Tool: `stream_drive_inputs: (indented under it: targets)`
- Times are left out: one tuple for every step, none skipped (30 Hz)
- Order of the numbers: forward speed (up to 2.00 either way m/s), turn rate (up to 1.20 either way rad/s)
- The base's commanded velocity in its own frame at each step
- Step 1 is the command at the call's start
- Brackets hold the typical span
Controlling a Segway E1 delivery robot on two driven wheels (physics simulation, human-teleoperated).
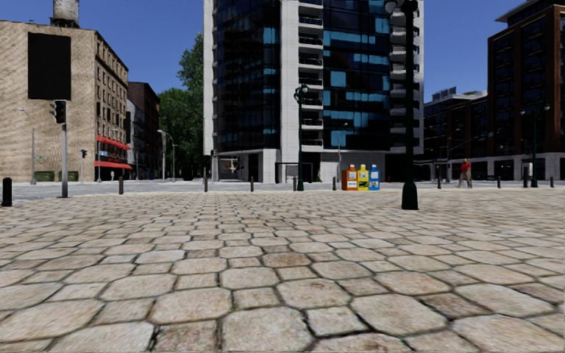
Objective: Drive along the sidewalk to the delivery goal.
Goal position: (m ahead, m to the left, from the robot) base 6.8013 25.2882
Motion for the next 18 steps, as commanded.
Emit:
stream_drive_inputs:
  targets:
    - [2.0,0.89]
    - [2.0,0.88]
    - [2.0,0.88]
    - [2.0,0.88]
    - [2.0,0.88]
    - [2.0,0.0]
    - [2.0,0.0]
    - [2.0,0.0]
    - [2.0,0.0]
    - [2.0,0.0]
    - [2.0,0.0]
    - [2.0,0.0]
    - [2.0,0.0]
    - [2.0,0.0]
    - [2.0,0.0]
    - [2.0,0.0]
    - [2.0,0.0]
    - [2.0,0.0]
